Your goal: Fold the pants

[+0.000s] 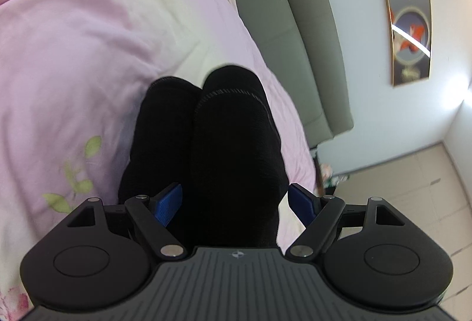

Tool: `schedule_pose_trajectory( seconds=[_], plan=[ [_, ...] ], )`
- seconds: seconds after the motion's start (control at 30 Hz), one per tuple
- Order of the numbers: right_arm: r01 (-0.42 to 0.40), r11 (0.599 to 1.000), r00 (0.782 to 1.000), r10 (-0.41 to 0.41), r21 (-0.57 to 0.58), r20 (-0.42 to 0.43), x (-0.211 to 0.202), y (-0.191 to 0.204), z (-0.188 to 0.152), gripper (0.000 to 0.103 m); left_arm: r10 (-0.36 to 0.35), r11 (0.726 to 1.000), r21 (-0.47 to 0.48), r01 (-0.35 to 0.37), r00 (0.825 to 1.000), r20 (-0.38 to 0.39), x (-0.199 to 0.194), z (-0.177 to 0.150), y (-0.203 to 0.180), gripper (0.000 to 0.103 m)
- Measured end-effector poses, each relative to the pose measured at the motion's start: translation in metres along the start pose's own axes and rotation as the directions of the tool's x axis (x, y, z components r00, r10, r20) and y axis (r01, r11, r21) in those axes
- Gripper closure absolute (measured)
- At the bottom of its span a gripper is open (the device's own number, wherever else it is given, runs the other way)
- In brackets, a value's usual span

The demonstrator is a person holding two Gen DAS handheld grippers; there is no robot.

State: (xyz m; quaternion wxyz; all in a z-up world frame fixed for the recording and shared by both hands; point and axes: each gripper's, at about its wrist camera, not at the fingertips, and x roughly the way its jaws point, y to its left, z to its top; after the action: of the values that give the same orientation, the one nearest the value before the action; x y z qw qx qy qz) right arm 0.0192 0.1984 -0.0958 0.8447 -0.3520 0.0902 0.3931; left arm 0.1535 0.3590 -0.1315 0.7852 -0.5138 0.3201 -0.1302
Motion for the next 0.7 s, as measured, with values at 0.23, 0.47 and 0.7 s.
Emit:
schedule_pose_trajectory(
  seconds=[0.23, 0.47, 0.7],
  plan=[
    [-0.009, 0.992, 1.0, 0.007, -0.126, -0.014, 0.016, 0.027, 0.0, 0.049, 0.12, 0.983, 0.133, -0.122, 0.992, 0.025, -0.001, -0.012, -0.014, 0.052],
    [0.039, 0.998, 0.998, -0.041, 0.045, 0.045, -0.025, 0.0, -0.019, 0.052, 0.059, 0.996, 0.072, -0.06, 0.998, 0.023, -0.011, -0.011, -0.006, 0.071],
    [0.197, 0.98, 0.98, -0.197, 0.02, -0.038, -0.063, -0.032, -0.069, 0.046, 0.008, 0.999, 0.048, -0.009, 1.0, 0.027, -0.01, -0.007, -0.01, 0.071]
  ],
)
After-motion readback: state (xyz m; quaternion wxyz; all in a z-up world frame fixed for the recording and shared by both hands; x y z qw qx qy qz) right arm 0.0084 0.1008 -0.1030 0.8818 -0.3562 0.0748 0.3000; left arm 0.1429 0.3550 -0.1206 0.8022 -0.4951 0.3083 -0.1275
